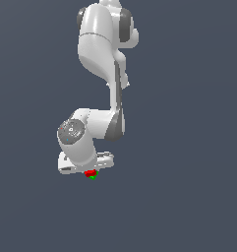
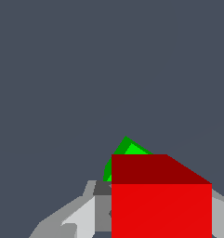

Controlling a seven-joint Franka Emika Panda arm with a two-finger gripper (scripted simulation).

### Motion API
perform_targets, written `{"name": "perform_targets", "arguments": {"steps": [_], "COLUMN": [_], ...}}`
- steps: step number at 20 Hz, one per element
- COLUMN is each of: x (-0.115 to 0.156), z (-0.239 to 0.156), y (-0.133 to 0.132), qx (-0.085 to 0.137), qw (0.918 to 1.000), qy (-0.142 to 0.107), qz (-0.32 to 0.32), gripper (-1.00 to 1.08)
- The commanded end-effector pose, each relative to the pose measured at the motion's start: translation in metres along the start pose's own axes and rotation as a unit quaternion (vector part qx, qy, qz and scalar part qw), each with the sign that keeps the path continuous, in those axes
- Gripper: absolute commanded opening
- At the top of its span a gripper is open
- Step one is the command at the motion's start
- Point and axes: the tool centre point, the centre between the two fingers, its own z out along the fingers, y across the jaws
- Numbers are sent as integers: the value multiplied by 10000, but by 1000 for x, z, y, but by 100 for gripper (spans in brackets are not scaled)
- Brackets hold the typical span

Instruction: Stack the red cube on top of the green cube.

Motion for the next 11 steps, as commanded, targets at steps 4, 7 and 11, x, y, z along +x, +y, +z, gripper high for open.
{"name": "perform_targets", "arguments": {"steps": [4, 7, 11], "x": [0, 0, 0], "z": [-1, -1, -1], "y": [1, 1, 1], "qx": [-3, -3, -3], "qw": [10000, 10000, 10000], "qy": [5, 5, 5], "qz": [5, 5, 5], "gripper": [100, 100, 100]}}
